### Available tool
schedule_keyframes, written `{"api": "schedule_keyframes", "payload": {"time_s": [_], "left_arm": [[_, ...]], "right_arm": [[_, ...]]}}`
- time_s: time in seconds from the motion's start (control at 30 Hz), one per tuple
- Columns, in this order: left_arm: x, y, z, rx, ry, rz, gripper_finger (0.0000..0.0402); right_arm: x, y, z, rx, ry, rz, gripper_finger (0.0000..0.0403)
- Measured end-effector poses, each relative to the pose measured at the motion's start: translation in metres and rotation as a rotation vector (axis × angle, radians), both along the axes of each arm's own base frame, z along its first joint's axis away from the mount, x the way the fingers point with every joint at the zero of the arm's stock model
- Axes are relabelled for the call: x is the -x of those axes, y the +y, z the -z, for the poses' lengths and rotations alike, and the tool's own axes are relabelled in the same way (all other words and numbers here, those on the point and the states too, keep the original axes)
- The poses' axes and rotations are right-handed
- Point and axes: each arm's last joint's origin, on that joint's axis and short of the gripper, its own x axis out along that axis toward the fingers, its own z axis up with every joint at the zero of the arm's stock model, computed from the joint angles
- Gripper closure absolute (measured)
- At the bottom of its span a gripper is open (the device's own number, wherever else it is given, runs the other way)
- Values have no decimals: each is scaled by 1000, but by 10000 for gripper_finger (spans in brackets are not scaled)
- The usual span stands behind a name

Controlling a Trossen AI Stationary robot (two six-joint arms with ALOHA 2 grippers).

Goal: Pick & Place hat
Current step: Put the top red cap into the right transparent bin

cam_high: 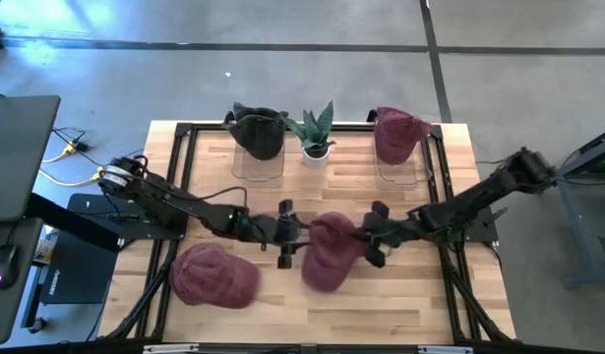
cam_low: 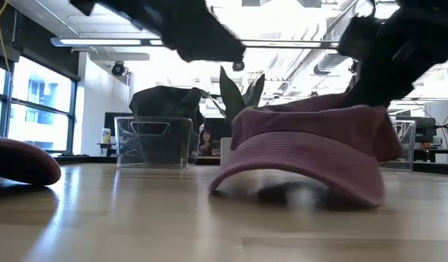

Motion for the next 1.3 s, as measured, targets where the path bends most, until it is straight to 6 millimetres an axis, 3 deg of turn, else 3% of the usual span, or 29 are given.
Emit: {"api": "schedule_keyframes", "payload": {"time_s": [0.13,0.27,0.47,0.67,0.83,0.93,1.07,1.3], "left_arm": [[-10,16,5,-48,-20,-2,220],[-17,27,8,-144,-39,133,212],[-20,22,-3,-182,-176,303,177],[-22,21,-12,-182,-270,335,146],[-36,18,12,-128,-213,326,141],[-52,15,12,-112,-217,340,141],[-67,10,27,-86,-60,395,152],[-84,-2,7,62,27,689,230]], "right_arm": [[14,-2,-8,-64,-161,-67,400],[19,5,-25,-95,-285,-193,400],[16,18,-35,-159,-408,-381,401],[11,21,-32,-172,-416,-407,400],[11,22,-34,-171,-446,-411,400],[10,22,-36,-166,-465,-426,400],[11,22,-36,-164,-461,-430,401],[11,24,-34,-171,-438,-459,395]]}}
